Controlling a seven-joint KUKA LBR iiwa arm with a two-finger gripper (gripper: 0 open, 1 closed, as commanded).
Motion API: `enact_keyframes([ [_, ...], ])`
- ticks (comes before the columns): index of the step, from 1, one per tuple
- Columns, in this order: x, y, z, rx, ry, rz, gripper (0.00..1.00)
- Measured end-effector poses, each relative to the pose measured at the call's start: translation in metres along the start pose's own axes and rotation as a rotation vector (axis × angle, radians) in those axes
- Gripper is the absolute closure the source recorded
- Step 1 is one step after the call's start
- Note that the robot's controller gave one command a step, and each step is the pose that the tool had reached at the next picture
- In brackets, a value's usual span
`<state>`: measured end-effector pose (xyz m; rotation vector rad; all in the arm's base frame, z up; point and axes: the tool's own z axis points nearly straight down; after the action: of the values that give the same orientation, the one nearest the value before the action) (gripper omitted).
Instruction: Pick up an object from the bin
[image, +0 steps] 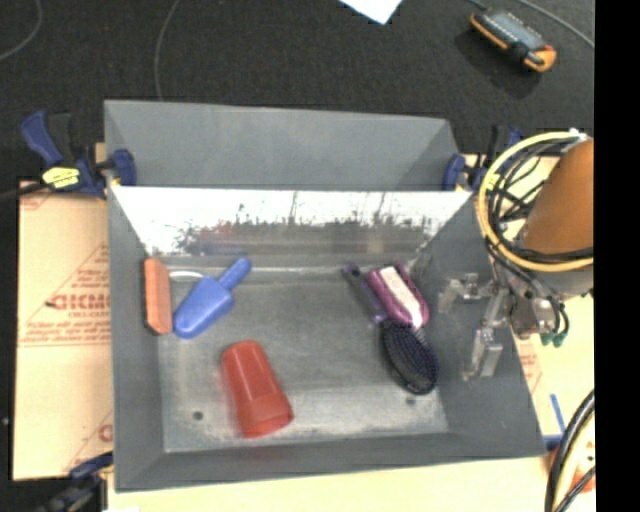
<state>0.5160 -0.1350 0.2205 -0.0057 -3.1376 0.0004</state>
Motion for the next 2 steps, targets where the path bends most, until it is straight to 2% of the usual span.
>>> enact_keyframes([
  [1, -0.002, 0.001, -0.004, 0.002, -0.008, -0.004, 0.0],
  [2, 0.017, -0.005, 0.118, 0.0, -0.01, 0.211, 0.0],
])
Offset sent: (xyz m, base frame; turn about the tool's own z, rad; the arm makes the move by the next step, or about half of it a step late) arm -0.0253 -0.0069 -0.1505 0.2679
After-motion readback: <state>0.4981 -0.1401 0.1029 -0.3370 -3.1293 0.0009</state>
